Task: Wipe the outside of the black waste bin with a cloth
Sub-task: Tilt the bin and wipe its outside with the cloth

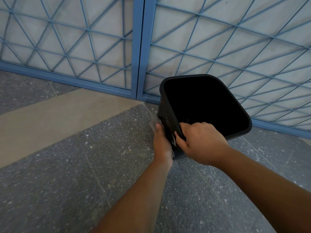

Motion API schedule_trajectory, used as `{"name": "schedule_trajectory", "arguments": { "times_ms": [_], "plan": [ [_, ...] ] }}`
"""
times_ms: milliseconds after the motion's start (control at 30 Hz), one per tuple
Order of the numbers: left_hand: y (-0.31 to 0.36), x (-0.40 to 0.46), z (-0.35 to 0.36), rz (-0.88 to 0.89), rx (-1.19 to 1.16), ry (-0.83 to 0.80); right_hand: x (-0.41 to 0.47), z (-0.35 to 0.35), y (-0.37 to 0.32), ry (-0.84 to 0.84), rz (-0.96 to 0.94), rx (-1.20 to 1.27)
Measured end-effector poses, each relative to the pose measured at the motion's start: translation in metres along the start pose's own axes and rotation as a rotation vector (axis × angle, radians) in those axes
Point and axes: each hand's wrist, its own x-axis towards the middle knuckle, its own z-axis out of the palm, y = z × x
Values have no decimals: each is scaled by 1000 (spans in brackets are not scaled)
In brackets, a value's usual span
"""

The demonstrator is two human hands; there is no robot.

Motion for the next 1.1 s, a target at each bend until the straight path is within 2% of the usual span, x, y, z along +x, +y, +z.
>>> {"name": "schedule_trajectory", "arguments": {
  "times_ms": [100, 233, 367, 567, 700, 800, 967, 1100],
  "plan": [
    [-4, -18, -1, 57, 77, -33, 0, -1, 1, -2, 5, 10],
    [6, 4, -8, -21, 79, -12, 0, 1, 1, 9, 4, 8],
    [2, 3, -4, 83, 112, -60, 1, 1, 2, 12, 7, 2],
    [5, 17, -14, -54, 113, -61, 1, 2, 2, 9, 0, 5],
    [8, 2, -3, 60, 126, -84, 2, 3, 4, 15, -3, 12],
    [-7, 3, -17, 51, 179, -65, 2, 3, 5, -3, -9, 15],
    [26, 24, -9, -95, 17, -4, 2, 4, 5, 2, -19, 8],
    [66, 13, 13, -35, -141, -157, 4, 3, 6, 11, -4, 43]
  ]
}}
